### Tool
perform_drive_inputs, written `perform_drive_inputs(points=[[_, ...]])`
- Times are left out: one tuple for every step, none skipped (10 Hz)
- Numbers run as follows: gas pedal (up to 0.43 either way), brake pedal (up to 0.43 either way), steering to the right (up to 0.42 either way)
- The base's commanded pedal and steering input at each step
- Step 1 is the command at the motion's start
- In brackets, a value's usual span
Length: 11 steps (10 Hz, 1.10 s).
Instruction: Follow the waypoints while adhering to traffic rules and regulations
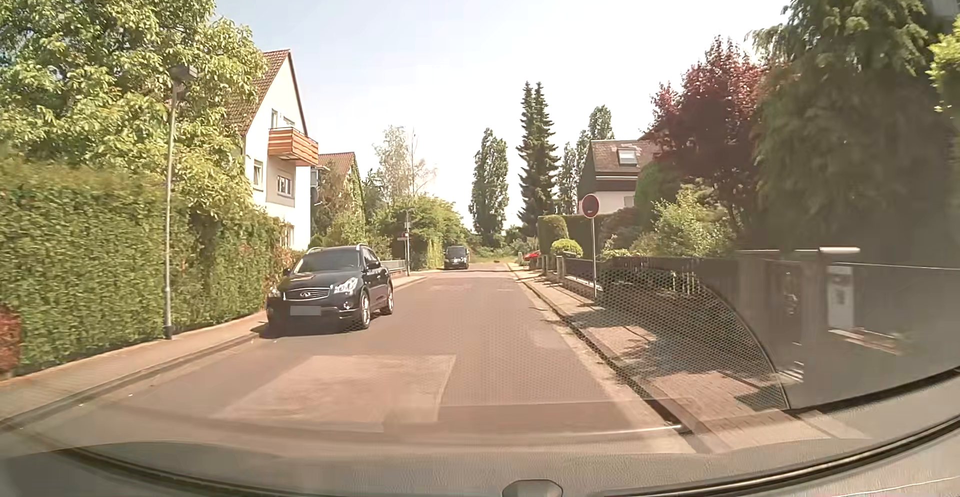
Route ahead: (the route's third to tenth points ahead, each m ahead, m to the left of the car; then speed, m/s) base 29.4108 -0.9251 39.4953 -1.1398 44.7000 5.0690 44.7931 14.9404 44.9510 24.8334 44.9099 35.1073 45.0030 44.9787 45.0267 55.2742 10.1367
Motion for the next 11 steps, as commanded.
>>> perform_drive_inputs(points=[[0.000, 0.012, -0.003], [0.000, 0.018, -0.002], [0.000, 0.018, -0.004], [0.000, 0.018, -0.005], [0.000, 0.030, -0.003], [0.000, 0.037, -0.003], [0.000, 0.049, -0.003], [0.000, 0.055, -0.002], [0.000, 0.055, -0.002], [0.000, 0.055, -0.002], [0.000, 0.061, -0.001]])
